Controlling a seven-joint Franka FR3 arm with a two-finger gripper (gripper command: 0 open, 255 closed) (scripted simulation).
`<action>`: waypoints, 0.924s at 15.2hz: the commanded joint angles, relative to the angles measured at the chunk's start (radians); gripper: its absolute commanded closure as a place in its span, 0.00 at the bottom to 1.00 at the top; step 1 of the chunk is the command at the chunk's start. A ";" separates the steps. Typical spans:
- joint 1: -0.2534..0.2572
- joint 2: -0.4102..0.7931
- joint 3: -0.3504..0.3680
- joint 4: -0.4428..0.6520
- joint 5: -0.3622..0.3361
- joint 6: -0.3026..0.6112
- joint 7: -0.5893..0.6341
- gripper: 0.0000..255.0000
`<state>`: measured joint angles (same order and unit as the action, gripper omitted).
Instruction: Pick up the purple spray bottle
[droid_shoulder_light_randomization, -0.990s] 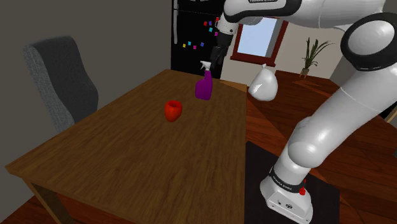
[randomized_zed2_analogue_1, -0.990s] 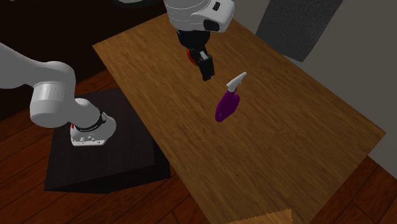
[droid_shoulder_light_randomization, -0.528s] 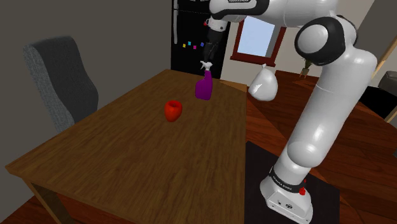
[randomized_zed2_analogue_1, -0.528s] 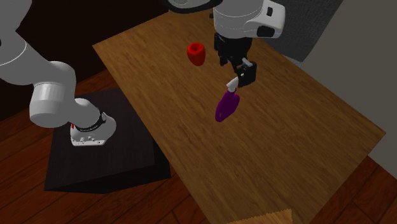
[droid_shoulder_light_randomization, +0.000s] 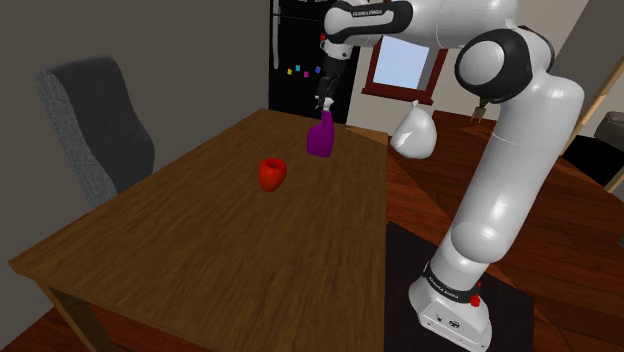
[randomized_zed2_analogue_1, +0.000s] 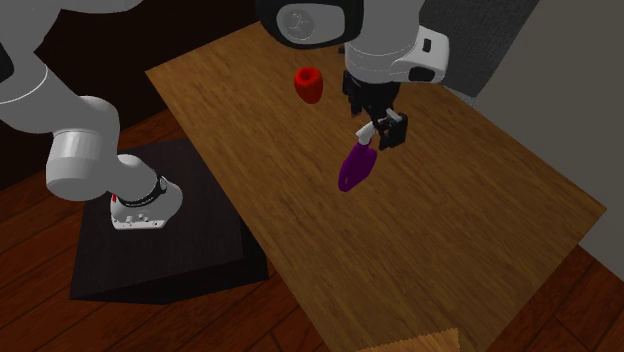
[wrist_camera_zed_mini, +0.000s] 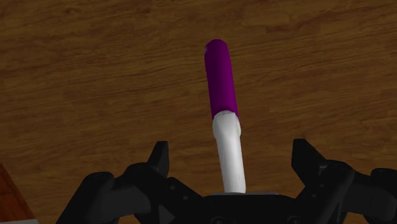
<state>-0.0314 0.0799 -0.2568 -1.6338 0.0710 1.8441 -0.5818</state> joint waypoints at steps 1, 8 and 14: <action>0.000 -0.002 0.000 -0.022 0.000 0.021 -0.002 0.00; -0.001 -0.001 -0.001 -0.021 0.001 0.021 -0.004 1.00; -0.001 0.001 -0.001 0.008 0.000 -0.007 -0.002 1.00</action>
<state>-0.0322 0.0778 -0.2574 -1.6409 0.0709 1.8498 -0.5838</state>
